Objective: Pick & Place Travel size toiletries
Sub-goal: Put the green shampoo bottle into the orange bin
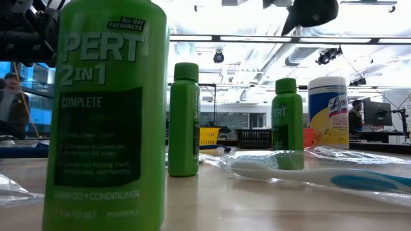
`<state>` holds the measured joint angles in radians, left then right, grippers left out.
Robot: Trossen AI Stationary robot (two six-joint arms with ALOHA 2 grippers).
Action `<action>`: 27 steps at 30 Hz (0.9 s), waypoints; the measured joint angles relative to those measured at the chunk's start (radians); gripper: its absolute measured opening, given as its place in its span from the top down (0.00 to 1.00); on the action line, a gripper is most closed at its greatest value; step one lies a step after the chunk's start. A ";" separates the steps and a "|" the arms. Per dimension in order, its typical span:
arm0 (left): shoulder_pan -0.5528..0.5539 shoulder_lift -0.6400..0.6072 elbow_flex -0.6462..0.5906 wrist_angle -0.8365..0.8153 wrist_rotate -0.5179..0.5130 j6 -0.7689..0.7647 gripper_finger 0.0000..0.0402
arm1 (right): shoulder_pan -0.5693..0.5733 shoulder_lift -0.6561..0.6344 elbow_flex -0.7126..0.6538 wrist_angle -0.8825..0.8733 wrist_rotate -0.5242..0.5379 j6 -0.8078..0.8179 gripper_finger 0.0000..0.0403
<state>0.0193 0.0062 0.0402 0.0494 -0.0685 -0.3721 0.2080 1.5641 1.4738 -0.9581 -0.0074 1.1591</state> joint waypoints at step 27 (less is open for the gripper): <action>0.000 0.000 0.000 -0.031 0.004 0.000 0.40 | 0.043 0.110 -0.001 0.357 -0.097 0.085 0.59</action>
<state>0.0196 0.0062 0.0402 0.0189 -0.0647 -0.3721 0.2507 1.6745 1.4732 -0.6015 -0.1041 1.2445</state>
